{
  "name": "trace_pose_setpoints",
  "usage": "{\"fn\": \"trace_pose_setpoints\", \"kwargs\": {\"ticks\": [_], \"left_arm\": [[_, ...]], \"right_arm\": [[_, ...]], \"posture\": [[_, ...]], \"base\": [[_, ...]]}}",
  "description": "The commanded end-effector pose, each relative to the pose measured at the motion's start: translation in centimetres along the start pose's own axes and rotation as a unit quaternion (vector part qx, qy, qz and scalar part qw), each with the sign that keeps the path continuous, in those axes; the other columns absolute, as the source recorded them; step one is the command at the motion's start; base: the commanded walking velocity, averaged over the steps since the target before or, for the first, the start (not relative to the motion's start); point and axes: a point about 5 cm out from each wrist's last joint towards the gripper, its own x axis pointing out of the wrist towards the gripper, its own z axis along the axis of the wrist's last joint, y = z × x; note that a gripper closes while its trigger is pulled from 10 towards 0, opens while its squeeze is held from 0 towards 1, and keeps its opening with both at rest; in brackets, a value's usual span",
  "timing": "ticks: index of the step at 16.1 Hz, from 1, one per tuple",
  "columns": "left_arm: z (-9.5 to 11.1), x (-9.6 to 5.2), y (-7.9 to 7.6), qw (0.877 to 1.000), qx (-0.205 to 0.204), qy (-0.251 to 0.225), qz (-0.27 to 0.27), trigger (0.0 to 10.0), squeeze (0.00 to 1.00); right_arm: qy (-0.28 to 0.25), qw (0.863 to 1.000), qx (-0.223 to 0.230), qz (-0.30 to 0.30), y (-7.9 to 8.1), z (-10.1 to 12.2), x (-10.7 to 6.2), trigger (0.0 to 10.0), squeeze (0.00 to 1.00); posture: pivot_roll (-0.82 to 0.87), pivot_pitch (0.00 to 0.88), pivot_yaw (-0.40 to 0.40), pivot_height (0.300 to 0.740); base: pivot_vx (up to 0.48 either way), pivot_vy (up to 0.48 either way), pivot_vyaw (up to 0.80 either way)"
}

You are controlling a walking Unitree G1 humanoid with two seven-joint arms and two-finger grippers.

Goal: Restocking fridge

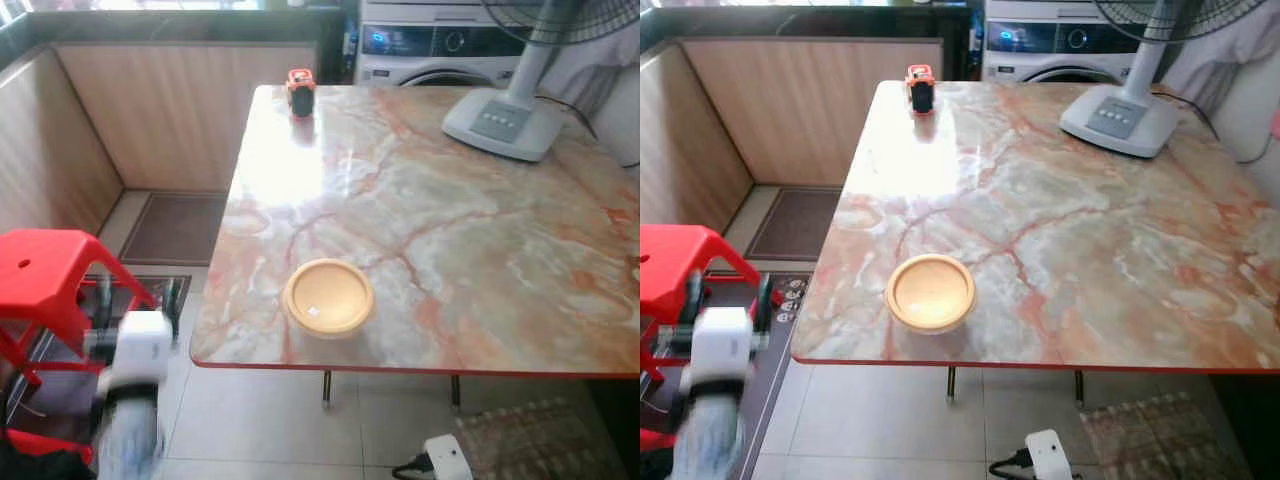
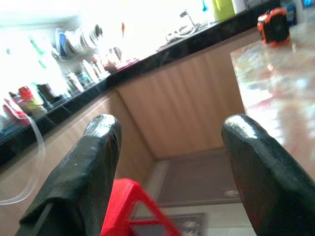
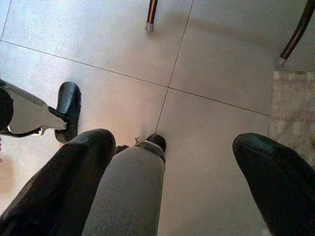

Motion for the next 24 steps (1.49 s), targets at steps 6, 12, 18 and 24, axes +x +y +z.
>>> {"fn": "trace_pose_setpoints", "kwargs": {"ticks": [6,12,18,24], "left_arm": [[2.4,4.4,-4.5,0.953,-0.276,0.074,-0.096,10.0,0.0],[1.1,3.8,-7.2,0.903,-0.349,0.13,-0.216,10.0,0.16],[1.2,3.9,-9.3,0.871,-0.348,0.144,-0.316,10.0,0.0],[0.8,3.8,-9.9,0.83,-0.394,0.157,-0.361,10.0,0.0]], "right_arm": [[-0.003,1.0,0.012,-0.003,0.1,0.4,0.1,10.0,0.0],[-0.006,1.0,0.008,-0.001,0.1,0.7,0.2,10.0,0.0],[-0.008,1.0,0.004,-0.003,0.0,0.9,0.2,10.0,0.0],[-0.008,1.0,-0.008,-0.007,-0.3,0.9,0.1,10.0,0.0]], "posture": [[-0.05,0.066,-0.018,0.74],[-0.05,0.074,-0.024,0.74],[-0.05,0.071,-0.025,0.74],[-0.05,0.074,-0.033,0.74]], "base": [[0.0,0.0,0.0],[0.0,0.0,0.0],[0.0,0.0,0.0],[0.0,0.0,0.0]]}}
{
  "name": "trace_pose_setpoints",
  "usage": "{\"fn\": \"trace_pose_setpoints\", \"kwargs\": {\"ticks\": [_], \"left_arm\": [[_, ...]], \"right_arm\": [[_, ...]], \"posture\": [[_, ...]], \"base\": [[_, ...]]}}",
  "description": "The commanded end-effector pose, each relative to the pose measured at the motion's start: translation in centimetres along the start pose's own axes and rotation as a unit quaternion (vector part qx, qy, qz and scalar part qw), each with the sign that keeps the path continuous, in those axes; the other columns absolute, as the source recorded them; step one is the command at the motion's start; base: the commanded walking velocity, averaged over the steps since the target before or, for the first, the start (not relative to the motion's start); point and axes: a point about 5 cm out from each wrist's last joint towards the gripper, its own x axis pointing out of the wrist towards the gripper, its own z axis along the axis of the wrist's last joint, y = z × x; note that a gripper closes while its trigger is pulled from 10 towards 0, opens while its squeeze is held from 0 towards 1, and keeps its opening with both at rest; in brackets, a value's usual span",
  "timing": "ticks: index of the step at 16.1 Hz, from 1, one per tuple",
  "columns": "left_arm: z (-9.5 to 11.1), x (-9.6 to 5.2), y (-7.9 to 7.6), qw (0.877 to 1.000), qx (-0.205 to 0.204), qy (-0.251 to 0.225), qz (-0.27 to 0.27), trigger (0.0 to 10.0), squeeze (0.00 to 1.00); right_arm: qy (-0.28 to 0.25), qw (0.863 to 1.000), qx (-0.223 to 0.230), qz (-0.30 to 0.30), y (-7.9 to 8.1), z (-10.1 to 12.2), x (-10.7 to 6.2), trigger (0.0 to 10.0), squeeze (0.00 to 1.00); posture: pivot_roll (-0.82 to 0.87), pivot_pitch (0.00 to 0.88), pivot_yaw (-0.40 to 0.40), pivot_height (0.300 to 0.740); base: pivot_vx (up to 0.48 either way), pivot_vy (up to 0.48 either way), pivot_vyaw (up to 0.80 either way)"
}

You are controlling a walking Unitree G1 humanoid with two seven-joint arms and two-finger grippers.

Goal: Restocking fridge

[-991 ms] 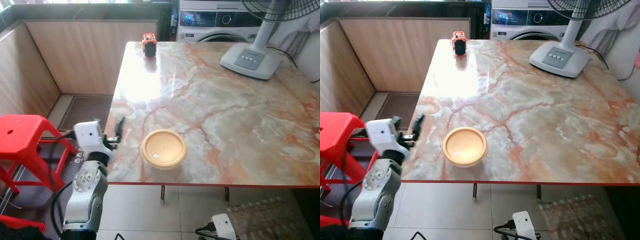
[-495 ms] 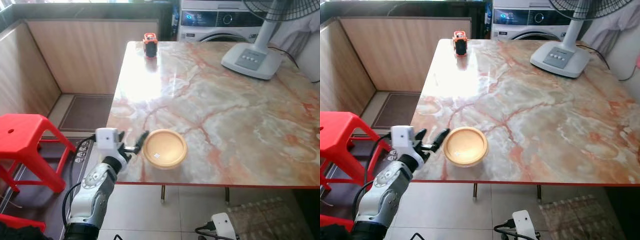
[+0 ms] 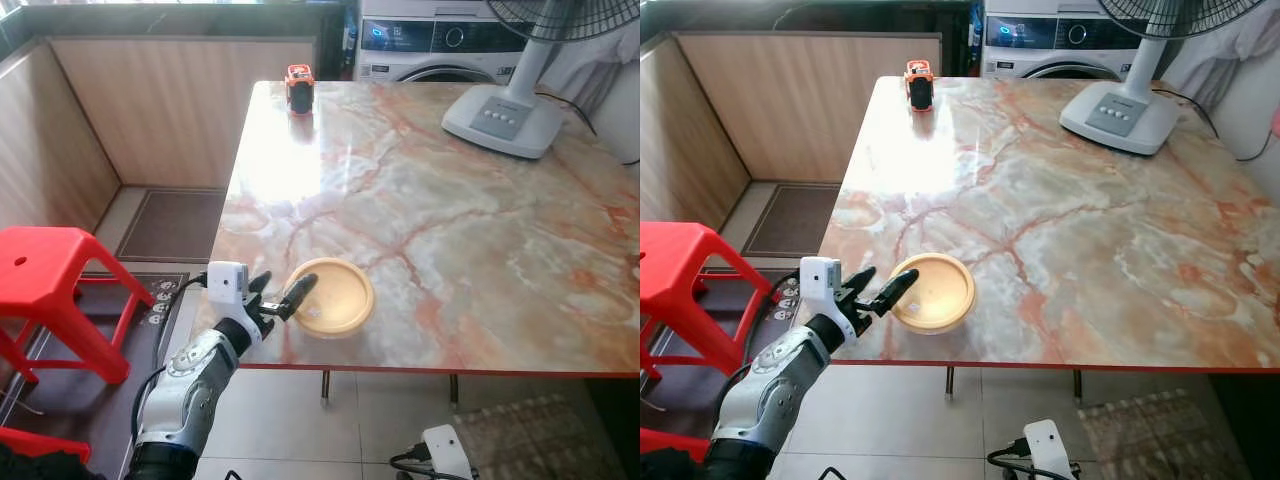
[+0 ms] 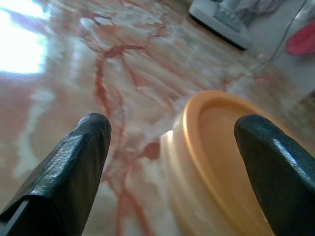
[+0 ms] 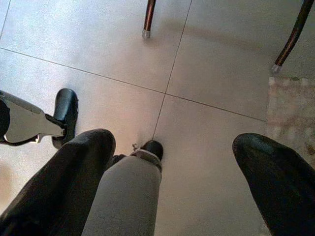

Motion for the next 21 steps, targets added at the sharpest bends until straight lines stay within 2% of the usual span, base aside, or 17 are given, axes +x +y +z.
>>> {"fn": "trace_pose_setpoints", "kwargs": {"ticks": [1,9,12,14,17,18,21], "left_arm": [[0.0,0.3,0.2,1.0,-0.018,0.002,-0.012,10.0,0.0],[-0.2,1.2,1.1,0.998,-0.064,-0.001,-0.025,10.0,0.0],[-0.4,1.5,1.0,0.996,-0.08,0.006,-0.047,10.0,0.0],[-0.5,1.6,1.1,0.996,-0.075,0.011,-0.048,10.0,0.0],[0.2,1.7,1.7,0.999,-0.049,-0.006,-0.021,10.0,0.0],[0.8,1.8,2.1,1.0,-0.021,-0.013,0.006,10.0,0.0],[2.2,2.1,3.0,0.998,0.003,-0.034,0.047,10.0,0.0]], "right_arm": [[0.006,1.0,-0.009,-0.004,-0.3,-0.4,-0.1,10.0,0.0],[0.002,1.0,-0.028,-0.004,-0.7,0.0,-0.2,10.0,0.0],[0.0,0.999,-0.032,-0.003,-0.8,0.2,-0.2,10.0,0.0],[0.0,0.999,-0.035,-0.004,-0.8,0.2,-0.2,10.0,0.0],[-0.003,0.999,-0.035,0.0,-0.7,0.4,-0.1,10.0,0.0],[-0.004,0.999,-0.036,0.002,-0.7,0.5,-0.1,10.0,0.0],[-0.008,0.999,-0.038,0.006,-0.6,0.9,0.0,10.0,0.0]], "posture": [[-0.06,0.076,-0.034,0.74],[-0.06,0.08,-0.037,0.74],[-0.07,0.078,-0.035,0.74],[-0.07,0.076,-0.034,0.74],[-0.07,0.071,-0.034,0.74],[-0.07,0.069,-0.036,0.74],[-0.07,0.067,-0.039,0.74]], "base": [[0.0,0.0,0.0],[0.0,0.0,0.0],[0.0,0.0,0.0],[0.0,0.0,0.0],[0.0,0.0,0.0],[0.0,0.0,0.0],[0.0,0.0,0.0]]}}
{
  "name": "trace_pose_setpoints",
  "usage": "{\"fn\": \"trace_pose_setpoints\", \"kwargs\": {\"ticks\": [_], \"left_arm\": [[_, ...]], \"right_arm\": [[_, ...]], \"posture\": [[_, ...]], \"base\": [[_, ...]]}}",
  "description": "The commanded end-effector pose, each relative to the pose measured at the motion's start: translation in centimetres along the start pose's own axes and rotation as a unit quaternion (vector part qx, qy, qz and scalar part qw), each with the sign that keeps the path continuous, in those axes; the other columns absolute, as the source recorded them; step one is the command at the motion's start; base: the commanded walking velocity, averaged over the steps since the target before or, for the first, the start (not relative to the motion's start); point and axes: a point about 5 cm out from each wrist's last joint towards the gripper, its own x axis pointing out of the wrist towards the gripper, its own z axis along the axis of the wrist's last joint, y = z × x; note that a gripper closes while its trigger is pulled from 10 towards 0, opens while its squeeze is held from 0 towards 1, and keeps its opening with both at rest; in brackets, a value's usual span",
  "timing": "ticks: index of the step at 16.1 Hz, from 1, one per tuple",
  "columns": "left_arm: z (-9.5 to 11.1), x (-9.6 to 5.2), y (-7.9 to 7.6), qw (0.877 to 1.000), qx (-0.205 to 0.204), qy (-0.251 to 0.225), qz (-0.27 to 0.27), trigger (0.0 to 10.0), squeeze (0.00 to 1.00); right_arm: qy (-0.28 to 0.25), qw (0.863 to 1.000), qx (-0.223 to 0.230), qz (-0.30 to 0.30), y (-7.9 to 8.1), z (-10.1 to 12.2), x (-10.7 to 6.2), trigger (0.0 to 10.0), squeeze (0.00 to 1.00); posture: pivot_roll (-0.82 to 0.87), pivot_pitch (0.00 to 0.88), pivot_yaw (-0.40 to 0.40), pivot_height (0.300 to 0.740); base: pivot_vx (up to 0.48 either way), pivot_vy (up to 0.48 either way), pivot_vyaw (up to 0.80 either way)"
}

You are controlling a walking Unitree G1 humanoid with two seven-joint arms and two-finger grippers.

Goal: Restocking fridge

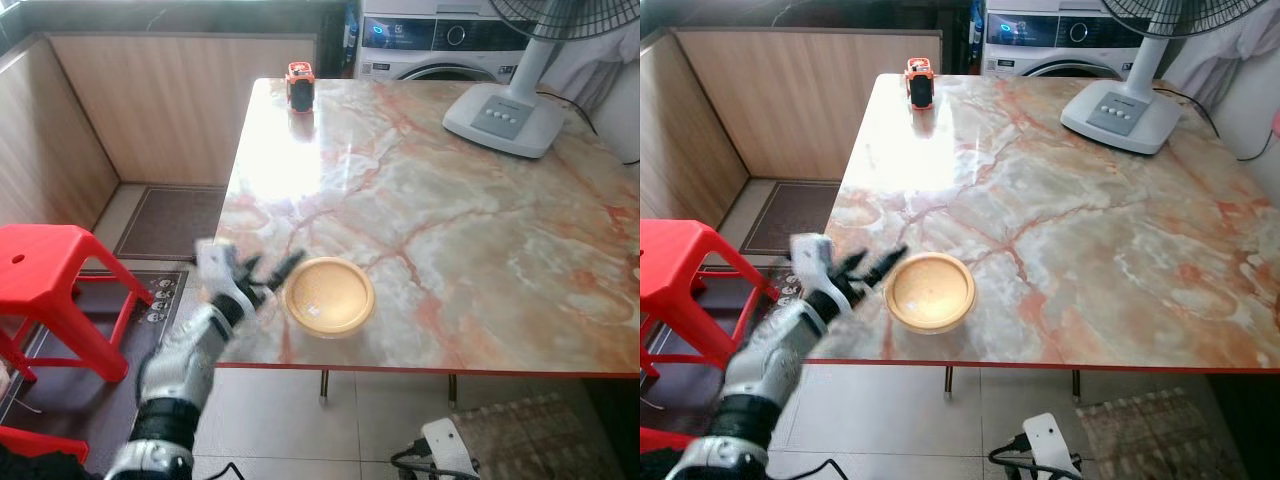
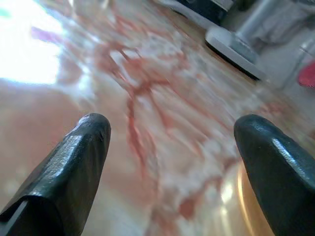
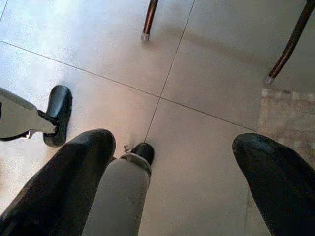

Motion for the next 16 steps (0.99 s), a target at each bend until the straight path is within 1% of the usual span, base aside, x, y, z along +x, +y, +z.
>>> {"fn": "trace_pose_setpoints", "kwargs": {"ticks": [1,3,6,7,9,10,11,12,13,15,16], "left_arm": [[0.1,0.1,0.4,1.0,0.012,0.003,0.017,10.0,0.0],[0.2,0.2,0.4,1.0,0.016,0.002,0.013,10.0,0.0],[0.9,0.2,-1.5,0.998,0.01,-0.018,-0.054,10.0,0.0],[0.9,0.2,-2.4,0.997,0.018,-0.02,-0.076,10.0,0.0],[0.0,-0.1,-3.1,0.995,0.016,0.007,-0.099,10.0,0.0],[-0.5,-0.2,-3.2,0.995,0.011,0.015,-0.099,10.0,0.0],[-1.1,-0.6,-3.7,0.994,-0.001,0.024,-0.104,10.0,0.0],[-1.1,-0.6,-3.7,0.994,0.0,0.025,-0.104,10.0,0.0],[-1.0,-0.8,-3.8,0.994,0.014,0.029,-0.105,10.0,0.0],[1.6,-1.3,-4.0,0.991,0.109,0.009,-0.083,10.0,0.0],[2.1,-1.3,-4.1,0.989,0.12,0.004,-0.082,10.0,0.0]], "right_arm": [[-0.003,1.0,-0.005,0.002,-0.1,0.2,0.0,10.0,0.0],[-0.005,1.0,-0.006,0.002,-0.2,0.4,0.0,10.0,0.0],[-0.008,1.0,-0.007,0.0,-0.3,0.6,0.0,10.0,0.0],[-0.009,1.0,-0.008,-0.001,-0.4,0.6,0.0,10.0,0.0],[-0.007,1.0,-0.009,-0.002,-0.4,0.5,0.0,10.0,0.0],[-0.007,1.0,-0.008,-0.002,-0.4,0.5,0.0,10.0,0.0],[-0.006,1.0,-0.007,-0.002,-0.4,0.4,0.0,10.0,0.0],[-0.006,1.0,-0.007,-0.002,-0.4,0.4,0.0,10.0,0.0],[-0.006,1.0,-0.007,-0.002,-0.4,0.4,0.0,10.0,0.0],[-0.006,1.0,-0.005,-0.003,-0.4,0.3,0.0,10.0,0.0],[-0.006,1.0,-0.005,-0.003,-0.3,0.3,0.0,10.0,0.0]], "posture": [[-0.06,0.069,-0.043,0.74],[-0.07,0.07,-0.046,0.74],[-0.07,0.074,-0.047,0.74],[-0.06,0.073,-0.047,0.74],[-0.06,0.075,-0.047,0.74],[-0.06,0.075,-0.046,0.74],[-0.07,0.073,-0.043,0.74],[-0.07,0.073,-0.043,0.74],[-0.06,0.073,-0.043,0.74],[-0.06,0.073,-0.041,0.74],[-0.06,0.072,-0.041,0.74]], "base": [[0.0,0.0,0.0],[0.0,0.0,0.0],[0.0,0.0,0.0],[0.0,0.0,0.0],[0.0,0.0,0.0],[0.0,0.0,0.0],[0.0,0.0,0.0],[0.0,0.0,0.0],[0.0,0.0,0.0],[0.0,0.0,0.0],[0.0,0.0,0.0]]}}
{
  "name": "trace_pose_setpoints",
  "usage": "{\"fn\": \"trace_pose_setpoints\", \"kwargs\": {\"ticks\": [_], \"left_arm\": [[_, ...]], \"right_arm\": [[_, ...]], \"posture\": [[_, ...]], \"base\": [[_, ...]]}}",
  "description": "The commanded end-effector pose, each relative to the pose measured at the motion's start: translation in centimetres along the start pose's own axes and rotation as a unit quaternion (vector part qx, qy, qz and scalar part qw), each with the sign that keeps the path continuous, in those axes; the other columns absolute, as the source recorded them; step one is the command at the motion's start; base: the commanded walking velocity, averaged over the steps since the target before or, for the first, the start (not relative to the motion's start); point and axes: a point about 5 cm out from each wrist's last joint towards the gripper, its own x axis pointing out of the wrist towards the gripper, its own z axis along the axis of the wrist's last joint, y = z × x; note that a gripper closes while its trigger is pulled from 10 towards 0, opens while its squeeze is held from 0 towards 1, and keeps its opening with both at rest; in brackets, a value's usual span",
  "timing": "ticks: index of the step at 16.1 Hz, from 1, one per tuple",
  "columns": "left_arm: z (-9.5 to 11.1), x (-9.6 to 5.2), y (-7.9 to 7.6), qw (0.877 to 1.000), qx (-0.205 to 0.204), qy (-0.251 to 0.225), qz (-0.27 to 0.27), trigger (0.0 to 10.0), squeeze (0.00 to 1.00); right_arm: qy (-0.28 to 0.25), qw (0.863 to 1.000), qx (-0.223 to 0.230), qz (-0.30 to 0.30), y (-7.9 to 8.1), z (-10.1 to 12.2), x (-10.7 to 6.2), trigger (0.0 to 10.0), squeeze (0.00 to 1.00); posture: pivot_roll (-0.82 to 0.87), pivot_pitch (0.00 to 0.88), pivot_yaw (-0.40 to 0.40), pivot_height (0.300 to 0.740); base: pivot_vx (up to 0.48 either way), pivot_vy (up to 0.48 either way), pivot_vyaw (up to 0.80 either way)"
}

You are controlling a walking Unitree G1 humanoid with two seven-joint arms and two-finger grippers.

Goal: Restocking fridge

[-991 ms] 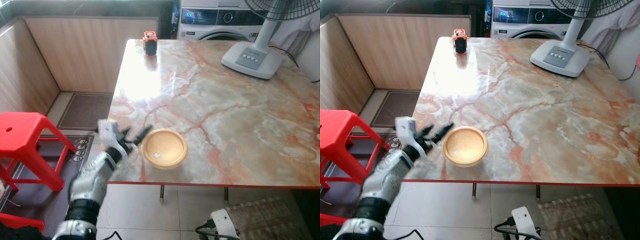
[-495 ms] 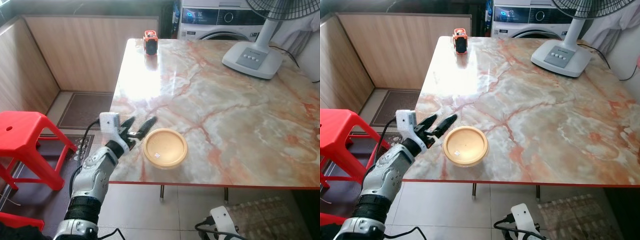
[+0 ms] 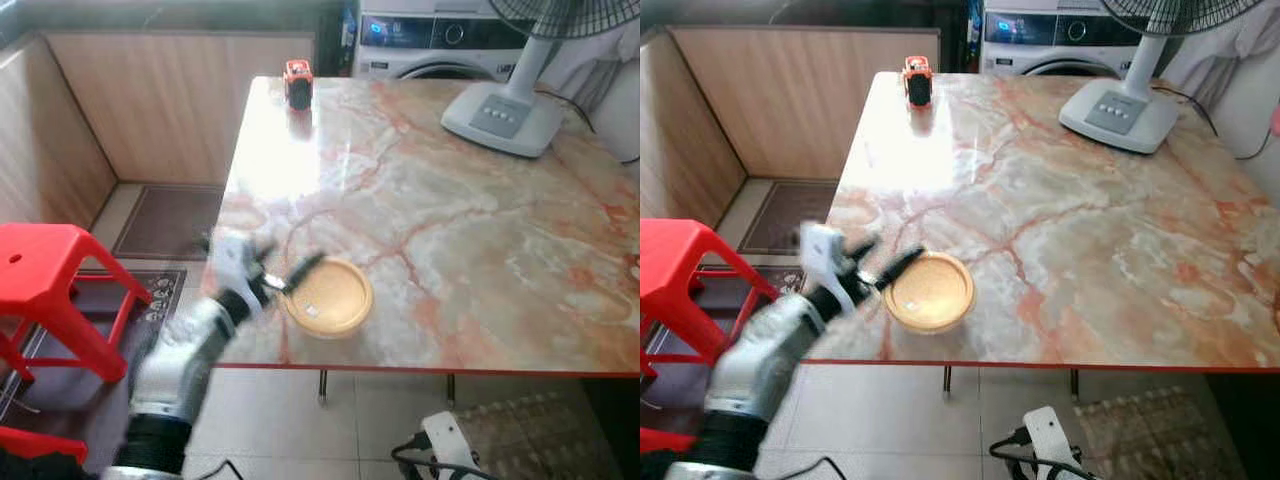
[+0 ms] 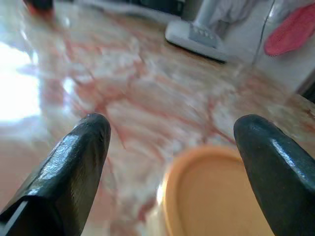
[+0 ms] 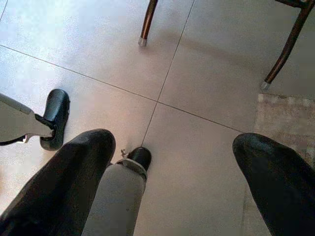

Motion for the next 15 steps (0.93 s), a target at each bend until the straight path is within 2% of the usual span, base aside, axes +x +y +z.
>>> {"fn": "trace_pose_setpoints", "kwargs": {"ticks": [1,3,5,7,10,12,15], "left_arm": [[0.3,0.0,-0.3,1.0,0.023,0.009,-0.001,10.0,0.0],[2.1,0.2,-0.6,0.998,0.069,0.011,-0.011,10.0,0.0],[1.7,0.7,-1.0,0.988,0.119,0.088,-0.049,10.0,0.0],[1.9,1.4,-1.1,0.981,0.139,0.12,-0.071,10.0,0.0],[3.2,2.9,-0.9,0.972,0.174,0.123,-0.096,10.0,0.0],[3.7,3.0,-1.5,0.964,0.196,0.124,-0.127,10.0,0.0],[3.2,2.2,-2.9,0.943,0.199,0.155,-0.218,10.0,0.0]], "right_arm": [[0.003,1.0,-0.001,-0.001,0.0,-0.4,-0.1,10.0,0.0],[0.003,1.0,-0.001,0.001,0.1,-0.3,0.0,10.0,0.0],[0.002,1.0,-0.002,0.002,0.3,-0.2,0.0,10.0,0.0],[0.002,1.0,-0.001,0.001,0.3,-0.1,0.1,10.0,0.0],[0.003,1.0,0.001,-0.001,0.3,-0.2,0.0,10.0,0.0],[0.004,1.0,0.002,-0.001,0.2,-0.4,0.0,10.0,0.0],[0.007,1.0,0.002,-0.002,0.2,-0.6,-0.1,10.0,0.0]], "posture": [[-0.06,0.072,-0.041,0.74],[-0.05,0.072,-0.042,0.74],[-0.05,0.074,-0.042,0.74],[-0.05,0.07,-0.038,0.74],[-0.05,0.068,-0.038,0.74],[-0.05,0.07,-0.038,0.74],[-0.05,0.072,-0.035,0.74]], "base": [[0.0,0.0,0.0],[0.0,0.0,0.0],[0.0,0.0,0.0],[0.0,0.0,0.0],[0.0,0.0,0.0],[0.0,0.0,0.0],[0.0,0.0,0.0]]}}
